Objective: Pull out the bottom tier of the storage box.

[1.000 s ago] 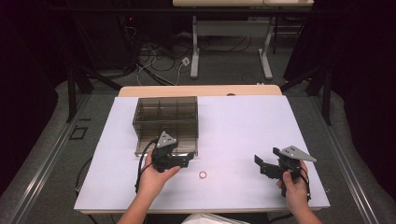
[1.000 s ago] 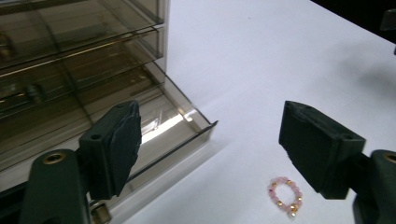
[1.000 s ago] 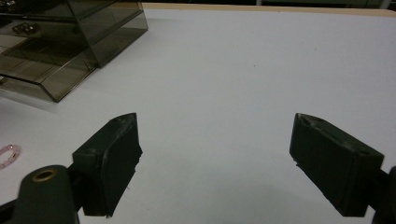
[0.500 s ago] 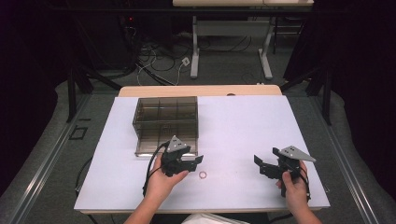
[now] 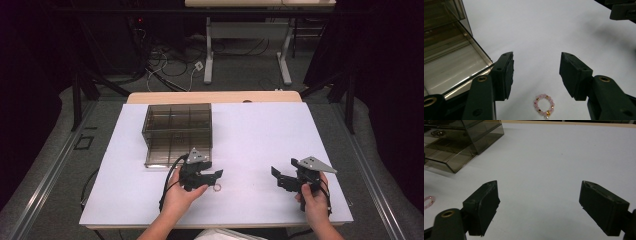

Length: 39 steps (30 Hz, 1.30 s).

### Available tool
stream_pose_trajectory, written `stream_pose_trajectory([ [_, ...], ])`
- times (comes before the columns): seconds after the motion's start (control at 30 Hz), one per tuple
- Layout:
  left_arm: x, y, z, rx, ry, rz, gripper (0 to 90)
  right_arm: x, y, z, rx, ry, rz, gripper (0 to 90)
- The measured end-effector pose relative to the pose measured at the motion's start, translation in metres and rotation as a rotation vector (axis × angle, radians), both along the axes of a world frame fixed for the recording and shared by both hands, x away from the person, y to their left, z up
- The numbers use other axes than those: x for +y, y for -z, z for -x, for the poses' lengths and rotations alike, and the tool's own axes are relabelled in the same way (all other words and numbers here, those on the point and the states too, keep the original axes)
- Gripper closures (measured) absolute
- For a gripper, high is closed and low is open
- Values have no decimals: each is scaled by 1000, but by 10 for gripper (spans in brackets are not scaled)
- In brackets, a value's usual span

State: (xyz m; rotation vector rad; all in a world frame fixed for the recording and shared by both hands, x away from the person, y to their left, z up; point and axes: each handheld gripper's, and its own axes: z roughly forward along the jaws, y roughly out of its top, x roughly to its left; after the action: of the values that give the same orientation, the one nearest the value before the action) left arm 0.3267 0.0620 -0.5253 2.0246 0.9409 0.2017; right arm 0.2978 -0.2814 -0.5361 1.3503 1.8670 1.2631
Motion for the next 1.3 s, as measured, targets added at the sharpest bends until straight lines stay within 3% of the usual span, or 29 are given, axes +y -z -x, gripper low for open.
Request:
stream_pose_trajectory([
  [0.3, -5, 6, 0, 44, 2, -46, 553, 0, 0, 0, 2, 1, 2, 156],
  [0.57, -11, 10, 5, 78, -73, -88, 554, 1, 0, 0, 1, -4, 5, 156],
  [0.77, -12, 14, 4, 100, -69, -90, 600, 1, 0, -1, -1, -4, 4, 156],
  [0.93, -15, 17, 4, 137, -37, -99, 654, 1, 0, -1, 4, -8, 6, 156],
  [1.03, -16, 16, 6, 130, -33, -136, 689, 1, 0, -1, -3, -4, 5, 156],
  [1.3, -15, 15, 9, 170, -39, -150, 739, 1, 0, 0, -2, -6, 5, 156],
])
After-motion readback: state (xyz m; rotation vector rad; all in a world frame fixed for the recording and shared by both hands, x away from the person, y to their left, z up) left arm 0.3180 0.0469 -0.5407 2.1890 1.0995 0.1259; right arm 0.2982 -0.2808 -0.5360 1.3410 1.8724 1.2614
